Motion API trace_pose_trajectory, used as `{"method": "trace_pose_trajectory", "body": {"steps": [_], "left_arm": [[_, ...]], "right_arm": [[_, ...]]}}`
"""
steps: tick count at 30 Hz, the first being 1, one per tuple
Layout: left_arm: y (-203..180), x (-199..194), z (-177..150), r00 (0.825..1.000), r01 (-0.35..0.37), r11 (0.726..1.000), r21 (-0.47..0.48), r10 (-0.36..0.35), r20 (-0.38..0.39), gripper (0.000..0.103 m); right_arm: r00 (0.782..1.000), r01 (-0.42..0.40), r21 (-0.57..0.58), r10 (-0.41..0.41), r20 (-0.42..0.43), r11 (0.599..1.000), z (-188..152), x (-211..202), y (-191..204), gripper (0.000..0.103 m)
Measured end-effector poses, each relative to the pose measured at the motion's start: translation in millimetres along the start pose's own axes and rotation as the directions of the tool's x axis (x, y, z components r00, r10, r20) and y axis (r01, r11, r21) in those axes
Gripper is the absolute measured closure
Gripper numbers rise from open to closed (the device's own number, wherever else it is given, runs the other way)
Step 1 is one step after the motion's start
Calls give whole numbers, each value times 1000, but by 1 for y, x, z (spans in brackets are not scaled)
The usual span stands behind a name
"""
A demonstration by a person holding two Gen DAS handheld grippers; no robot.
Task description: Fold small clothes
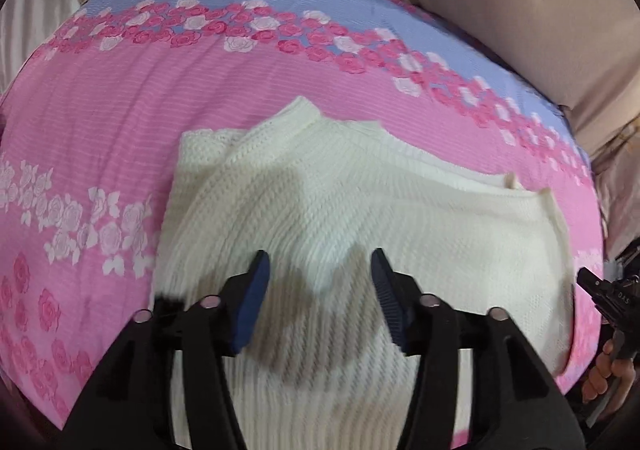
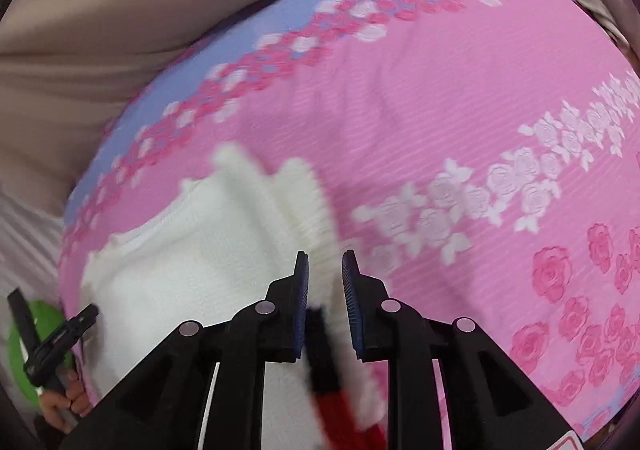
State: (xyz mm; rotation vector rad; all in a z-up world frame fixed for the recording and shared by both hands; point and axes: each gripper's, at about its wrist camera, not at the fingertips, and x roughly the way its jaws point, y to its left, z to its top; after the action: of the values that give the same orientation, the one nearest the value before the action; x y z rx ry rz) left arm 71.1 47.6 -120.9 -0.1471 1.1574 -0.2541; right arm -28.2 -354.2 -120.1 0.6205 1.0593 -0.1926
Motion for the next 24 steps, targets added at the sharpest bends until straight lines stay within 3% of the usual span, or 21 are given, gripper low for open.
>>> {"method": "trace_pose_trajectory", "body": {"steps": [1, 2, 4, 5, 6, 7, 8, 11, 16, 19, 22, 24], "left_arm": [[0, -8, -6, 1000, -19, 1000, 11, 19, 11, 37], [3, -16, -16, 998, -64, 998, 18, 63, 20, 34], [18, -19, -31, 993, -117, 993, -10, 117, -2, 34], [32, -15, -40, 992, -128, 991, -48, 126, -27, 39], [41, -13, -45, 992, -128, 989, -69, 126, -30, 51], [45, -12, -50, 986, -164, 985, -55, 164, -8, 55], [44, -12, -52, 980, -199, 980, -28, 199, -1, 62], [48, -12, -49, 975, -221, 974, -38, 221, -6, 65], [41, -12, -48, 972, -234, 972, -13, 234, -5, 63], [32, -30, -50, 981, -192, 981, -33, 193, 19, 47], [27, -44, -50, 970, -239, 971, -11, 239, 40, 38], [29, -44, -51, 968, -246, 969, -1, 246, 38, 38]], "right_arm": [[1000, -15, -13, 15, 10, 1000, -5, -8, 1, 75], [1000, 0, -35, 1, 26, 999, -13, -15, 6, 59], [997, 70, -77, -67, 41, 995, -24, -21, 7, 45], [995, 100, -96, -97, 31, 990, -32, -20, 5, 45], [993, 119, -112, -119, -1, 987, -40, -14, 3, 45], [992, 124, -119, -128, -23, 985, -45, -11, -4, 59], [991, 120, -129, -126, -39, 984, -50, -6, -8, 85], [987, 157, -141, -161, -15, 977, -51, -7, -26, 91], [980, 179, -120, -188, -64, 976, -41, -3, -51, 89], [982, 184, -116, -188, -24, 976, -40, -17, -32, 83], [996, 79, -71, -77, 39, 994, -43, -45, -2, 81], [999, 22, -137, -18, 31, 990, -46, -47, 31, 81]]}}
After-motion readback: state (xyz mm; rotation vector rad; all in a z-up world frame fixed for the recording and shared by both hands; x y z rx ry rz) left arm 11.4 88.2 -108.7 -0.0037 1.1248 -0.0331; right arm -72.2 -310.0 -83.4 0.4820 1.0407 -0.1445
